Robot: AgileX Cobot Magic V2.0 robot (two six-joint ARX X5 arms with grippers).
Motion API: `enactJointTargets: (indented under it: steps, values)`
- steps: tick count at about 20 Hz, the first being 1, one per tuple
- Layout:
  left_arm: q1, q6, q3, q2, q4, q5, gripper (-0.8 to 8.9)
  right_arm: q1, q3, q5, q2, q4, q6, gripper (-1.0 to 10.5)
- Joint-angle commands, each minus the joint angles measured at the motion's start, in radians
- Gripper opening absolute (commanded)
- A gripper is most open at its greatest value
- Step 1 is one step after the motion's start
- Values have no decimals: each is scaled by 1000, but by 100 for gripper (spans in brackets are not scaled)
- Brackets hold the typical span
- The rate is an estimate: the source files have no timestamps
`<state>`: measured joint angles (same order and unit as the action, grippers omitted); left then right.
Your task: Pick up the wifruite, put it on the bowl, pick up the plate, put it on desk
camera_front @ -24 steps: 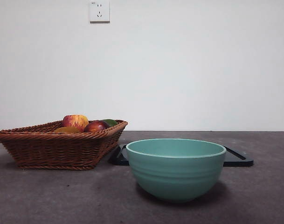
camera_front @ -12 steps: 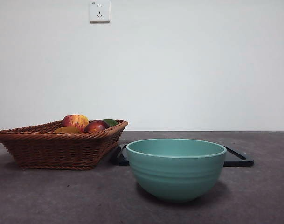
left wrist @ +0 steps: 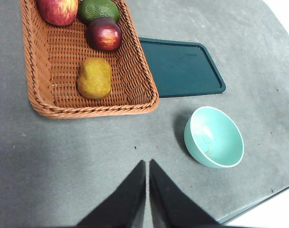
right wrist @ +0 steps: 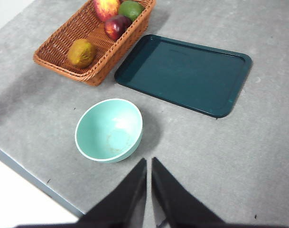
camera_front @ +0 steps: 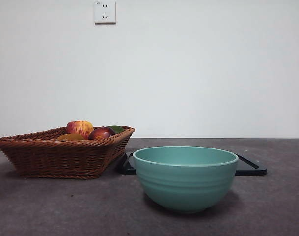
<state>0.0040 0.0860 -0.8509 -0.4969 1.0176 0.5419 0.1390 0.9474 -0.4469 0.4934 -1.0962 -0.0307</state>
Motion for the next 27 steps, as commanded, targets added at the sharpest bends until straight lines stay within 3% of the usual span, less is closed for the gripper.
enactJointTargets:
  steps: [1, 3, 4, 13, 21, 27]
  values:
    - [-1, -18, -18, -6, -9, 5, 158, 6, 16, -5, 8, 2, -2, 90]
    - [-1, -17, -18, -6, -8, 5, 399, 6, 16, -5, 8, 2, 0, 323]
    - [-1, -17, -18, -6, -8, 5, 443, 6, 16, -5, 8, 2, 1, 365]
    - [-1, -15, -64, -39, -19, -27, 438, 6, 16, -5, 8, 3, 5, 365]
    - [-35, -46, -268, -299, -41, -74, 433, 6, 16, 2, 8, 3, 5, 365]
    - [-151, -51, -346, -528, -135, -159, 433, 6, 16, 2, 8, 3, 5, 365]
